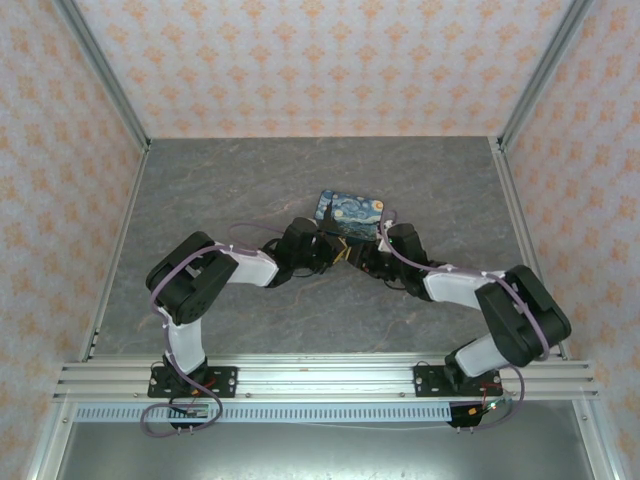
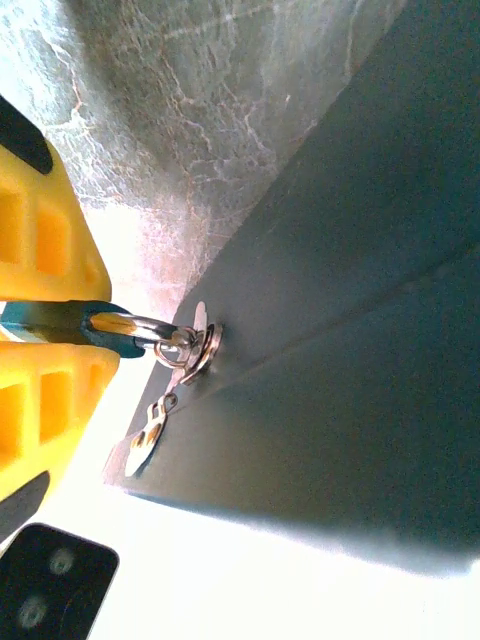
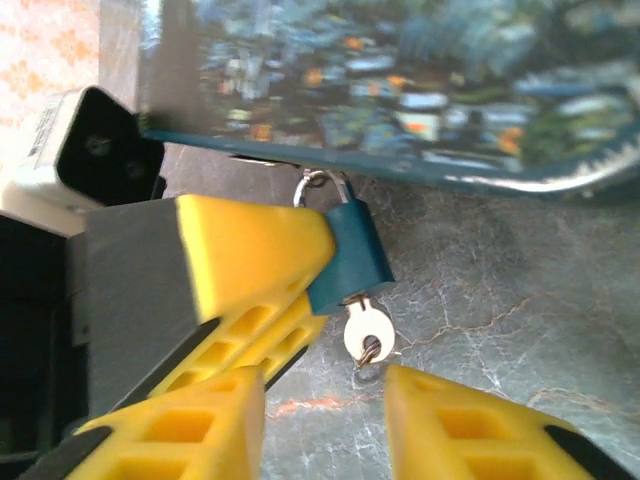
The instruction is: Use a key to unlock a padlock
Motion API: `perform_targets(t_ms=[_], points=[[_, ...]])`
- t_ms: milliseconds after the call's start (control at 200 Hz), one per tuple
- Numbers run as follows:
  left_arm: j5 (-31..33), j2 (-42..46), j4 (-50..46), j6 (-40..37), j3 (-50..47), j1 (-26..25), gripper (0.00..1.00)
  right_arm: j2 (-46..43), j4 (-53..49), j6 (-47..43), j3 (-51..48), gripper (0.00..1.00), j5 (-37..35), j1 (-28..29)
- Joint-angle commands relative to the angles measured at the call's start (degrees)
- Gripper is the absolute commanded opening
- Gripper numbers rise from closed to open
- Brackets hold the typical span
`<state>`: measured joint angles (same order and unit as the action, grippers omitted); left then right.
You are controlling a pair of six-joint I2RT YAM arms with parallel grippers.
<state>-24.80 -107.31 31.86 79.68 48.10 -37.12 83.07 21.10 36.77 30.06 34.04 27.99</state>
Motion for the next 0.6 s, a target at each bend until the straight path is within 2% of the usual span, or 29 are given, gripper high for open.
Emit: perform_targets(t_ms=[0,195,310,395,480,591], points=[[1.7,2.4,-1.7,0.2,0.5,-0.3,0.04,-4.5,-7.8,-7.5,1.9,0.41,-4.1,0.0],[1.9,5.6,-3.4,1.2,-0.1,-0.3,0.03,-14.7,-17.4,-21.6,3.9,0.44,-10.7,1.2],[2.2,7.8,-5.1,1.6,-0.3,-0.3,0.03,-23.6,-20.6,-34.4,4.5,0.44,-16.2,3.5],[2.4,9.1,-6.3,1.5,-0.4,-0.3,0.03,-28.6,-20.2,-44.9,3.4,0.44,-17.1,4.8],[2.6,10.2,-6.7,1.7,-0.7,-0.4,0.03,-31.1,-20.0,-54.2,2.3,0.44,-19.7,6.9],[2.9,11.3,-7.6,1.6,-0.9,-0.3,0.03,-30.6,-19.1,-61.7,1.1,0.45,-25.8,10.1]])
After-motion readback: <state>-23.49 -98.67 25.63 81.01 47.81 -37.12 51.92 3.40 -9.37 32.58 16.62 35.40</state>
